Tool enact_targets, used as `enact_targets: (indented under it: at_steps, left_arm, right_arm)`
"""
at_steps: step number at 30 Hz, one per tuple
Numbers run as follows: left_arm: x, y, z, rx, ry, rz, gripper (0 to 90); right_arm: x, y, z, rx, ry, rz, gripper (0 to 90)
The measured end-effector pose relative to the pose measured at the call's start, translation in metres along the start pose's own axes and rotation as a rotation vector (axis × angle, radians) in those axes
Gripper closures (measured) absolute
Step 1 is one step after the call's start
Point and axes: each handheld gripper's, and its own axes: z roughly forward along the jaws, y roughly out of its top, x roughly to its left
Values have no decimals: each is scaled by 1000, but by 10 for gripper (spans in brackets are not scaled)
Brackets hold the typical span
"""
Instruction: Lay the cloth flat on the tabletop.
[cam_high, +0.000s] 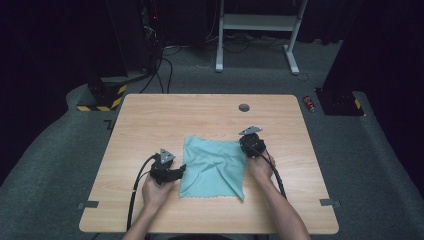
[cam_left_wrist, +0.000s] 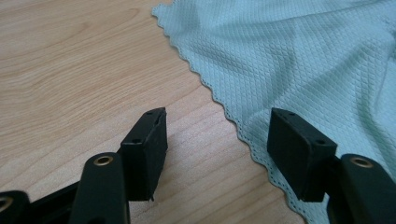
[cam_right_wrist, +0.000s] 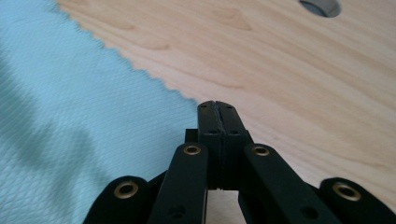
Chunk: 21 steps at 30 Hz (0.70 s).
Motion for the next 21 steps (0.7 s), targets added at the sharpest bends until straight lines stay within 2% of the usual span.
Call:
enact_targets:
  at_steps: [5, 8, 10, 13, 16, 17, 19, 21]
  left_arm:
    - [-1, -1, -1, -2, 3, 1, 388]
    - [-2, -1, -1, -4, 4, 2, 391]
    - [-1, -1, -1, -2, 1, 1, 391]
    - [-2, -1, -1, -3, 4, 1, 391]
    - [-2, -2, -3, -12, 2, 2, 406]
    - [-1, -3, -5, -36, 0, 7, 429]
    - [1, -4, -10, -87, 0, -4, 456]
    - [1, -4, -15, -86, -21, -9, 464]
  right_arm:
    - [-9, 15, 6, 20, -15, -1, 900]
    - [-13, 18, 15, 59, -30, 0, 900]
    - [-16, 17, 21, 70, -14, 25, 891]
    - [-20, 11, 24, 84, -6, 47, 795]
    - [-18, 6, 12, 26, 29, 69, 759]
    - [-15, 4, 5, 8, 44, 65, 750]
    - [-6, -3, -10, -23, 89, 35, 739]
    - [3, -13, -26, -34, 129, 2, 733]
